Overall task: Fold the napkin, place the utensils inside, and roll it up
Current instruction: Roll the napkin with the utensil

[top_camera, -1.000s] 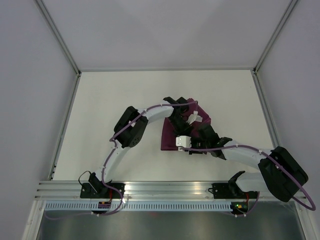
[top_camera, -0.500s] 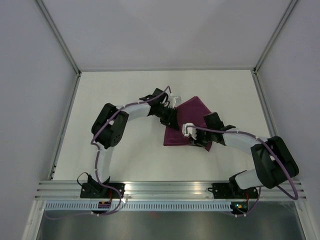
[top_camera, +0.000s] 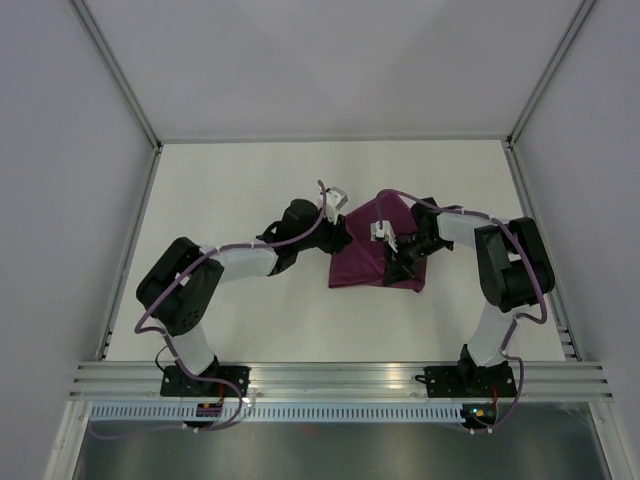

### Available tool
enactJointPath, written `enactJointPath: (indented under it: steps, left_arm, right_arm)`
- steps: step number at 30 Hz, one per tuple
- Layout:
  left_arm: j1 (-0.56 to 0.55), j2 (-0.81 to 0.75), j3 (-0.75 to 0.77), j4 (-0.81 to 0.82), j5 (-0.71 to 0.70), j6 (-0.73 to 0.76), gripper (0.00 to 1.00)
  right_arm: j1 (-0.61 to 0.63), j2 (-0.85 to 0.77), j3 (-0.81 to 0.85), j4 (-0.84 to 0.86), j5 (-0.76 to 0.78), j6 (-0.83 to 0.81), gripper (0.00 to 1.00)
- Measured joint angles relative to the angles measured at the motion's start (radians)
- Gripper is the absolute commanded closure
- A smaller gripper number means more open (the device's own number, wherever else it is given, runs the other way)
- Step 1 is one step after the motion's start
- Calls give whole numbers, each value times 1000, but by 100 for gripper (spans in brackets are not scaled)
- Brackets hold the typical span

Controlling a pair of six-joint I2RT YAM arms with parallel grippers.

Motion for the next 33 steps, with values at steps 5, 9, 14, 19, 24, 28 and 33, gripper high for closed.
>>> enactJointPath:
  steps: [5, 9, 14, 19, 24, 28, 33]
  left_arm:
    - [-85, -108, -192, 240, -152, 146, 42]
    - [-174, -188, -272, 425, -326, 300, 9]
    - [-205, -203, -272, 630, -383, 339, 0]
    - [-161, -213, -152, 522, -292, 368, 0]
    - [-227, -234, -225, 570, -253, 557, 1]
    - [-308, -208, -327, 544, -249, 697, 5]
    - [-374, -200, -356, 463, -252, 759, 9]
  right_arm:
    - [-24, 76, 72, -109, -43, -35, 100]
    - [-34, 116, 106, -177, -61, -47, 99]
    - [-35, 143, 129, -226, -68, -47, 100]
    - [-36, 154, 136, -247, -70, -45, 99]
    - [-38, 172, 150, -263, -76, -33, 100]
    - [-42, 194, 167, -282, -85, -14, 100]
    - [-45, 212, 180, -293, -91, 6, 100]
